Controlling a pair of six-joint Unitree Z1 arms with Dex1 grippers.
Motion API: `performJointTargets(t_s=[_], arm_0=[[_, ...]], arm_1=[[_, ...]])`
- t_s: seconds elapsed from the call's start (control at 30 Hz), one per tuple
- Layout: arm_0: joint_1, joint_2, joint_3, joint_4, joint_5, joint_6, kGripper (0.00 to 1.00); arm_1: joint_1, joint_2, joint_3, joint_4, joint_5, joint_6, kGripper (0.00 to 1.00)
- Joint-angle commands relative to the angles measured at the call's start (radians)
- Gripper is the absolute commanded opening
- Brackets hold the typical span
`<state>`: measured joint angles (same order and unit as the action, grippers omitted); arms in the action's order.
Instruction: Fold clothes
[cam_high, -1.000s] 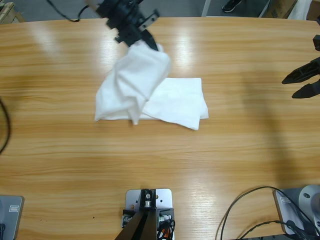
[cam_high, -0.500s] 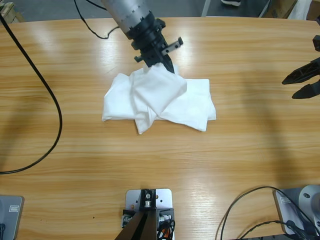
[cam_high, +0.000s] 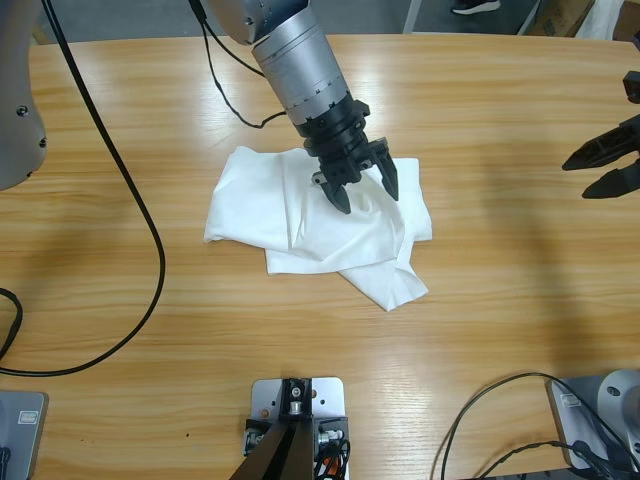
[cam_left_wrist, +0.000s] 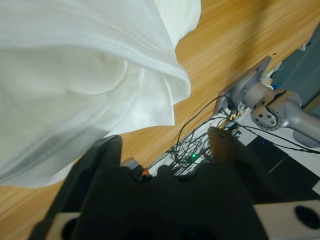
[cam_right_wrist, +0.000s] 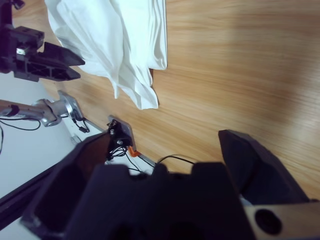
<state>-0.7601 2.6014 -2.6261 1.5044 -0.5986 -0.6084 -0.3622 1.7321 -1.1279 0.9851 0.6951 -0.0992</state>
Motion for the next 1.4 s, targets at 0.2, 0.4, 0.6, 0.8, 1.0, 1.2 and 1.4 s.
performJointTargets(t_s=[0.2,0.4,0.6,0.8,1.0,1.2,1.4], arm_0=[[0.115,-0.164,-0.248,0.157,0.079,0.111,0.968],[0.192,-0.263,-0.073,0.155,0.137,0.186,0.965],[0.303,-0.263,0.146,0.139,0.145,0.2,0.95],[0.414,-0.642,0.827,-0.369,0.063,0.216,0.945],[0.466,-0.756,1.138,-0.564,0.049,0.249,0.945],[0.458,-0.786,1.26,-0.651,0.022,0.274,0.945],[0.457,-0.784,1.373,-0.748,-0.008,0.286,0.941]], arm_1=[[0.325,-0.079,0.009,-0.001,-0.039,-0.017,0.906],[0.412,-0.068,-0.02,0.007,-0.049,-0.016,0.989],[0.508,0.009,-0.119,0.041,-0.056,0.028,0.987],[0.506,0.008,-0.117,0.021,-0.066,0.049,0.986],[0.523,0.064,-0.145,-0.012,-0.066,0.052,0.987],[0.613,0.132,-0.252,-0.053,-0.107,0.054,0.977],[0.741,0.181,-0.404,-0.075,-0.222,0.071,0.956]])
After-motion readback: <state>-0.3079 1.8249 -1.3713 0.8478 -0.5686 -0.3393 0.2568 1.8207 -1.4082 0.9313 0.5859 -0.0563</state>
